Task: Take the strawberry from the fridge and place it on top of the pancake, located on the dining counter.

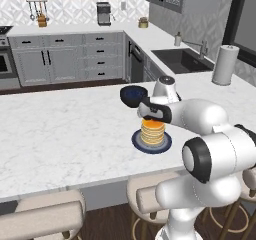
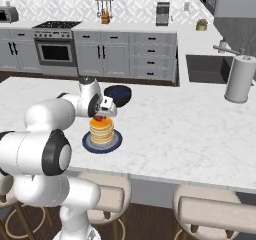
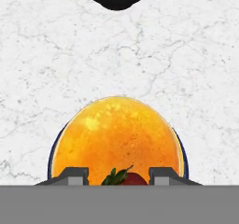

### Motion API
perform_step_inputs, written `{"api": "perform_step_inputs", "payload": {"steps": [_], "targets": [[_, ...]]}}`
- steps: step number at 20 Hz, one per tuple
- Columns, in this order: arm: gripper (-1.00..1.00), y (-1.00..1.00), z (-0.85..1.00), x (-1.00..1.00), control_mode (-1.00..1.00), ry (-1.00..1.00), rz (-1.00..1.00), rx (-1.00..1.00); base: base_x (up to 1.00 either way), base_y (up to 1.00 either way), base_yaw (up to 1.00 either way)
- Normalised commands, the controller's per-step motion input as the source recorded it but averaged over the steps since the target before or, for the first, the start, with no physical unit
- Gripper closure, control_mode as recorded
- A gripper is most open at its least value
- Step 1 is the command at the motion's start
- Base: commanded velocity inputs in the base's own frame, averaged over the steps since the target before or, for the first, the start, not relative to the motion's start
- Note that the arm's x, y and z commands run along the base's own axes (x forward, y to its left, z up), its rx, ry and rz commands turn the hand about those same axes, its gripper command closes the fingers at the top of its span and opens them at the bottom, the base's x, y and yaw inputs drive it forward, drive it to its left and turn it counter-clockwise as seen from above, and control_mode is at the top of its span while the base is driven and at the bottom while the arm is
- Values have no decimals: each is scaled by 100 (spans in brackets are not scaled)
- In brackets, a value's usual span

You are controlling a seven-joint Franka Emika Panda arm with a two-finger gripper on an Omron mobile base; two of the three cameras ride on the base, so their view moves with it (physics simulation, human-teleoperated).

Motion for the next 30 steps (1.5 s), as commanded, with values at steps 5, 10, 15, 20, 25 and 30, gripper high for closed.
{"api": "perform_step_inputs", "payload": {"steps": [5, 10, 15, 20, 25, 30], "targets": [[100, 0, -6, -3, -100, 1, 0, 0, 0, 0, 0], [100, 0, 0, -12, -100, 0, 0, 0, 0, 0, 0], [100, 0, -2, -5, -100, 0, 0, 0, 0, 0, 0], [100, 0, -3, 0, -100, 0, 0, 0, 0, 0, 0], [-100, 0, 0, 0, -100, 0, 0, 0, 0, 0, 0], [-100, 0, 0, 0, -100, 0, 0, 0, 0, 0, 0]]}}
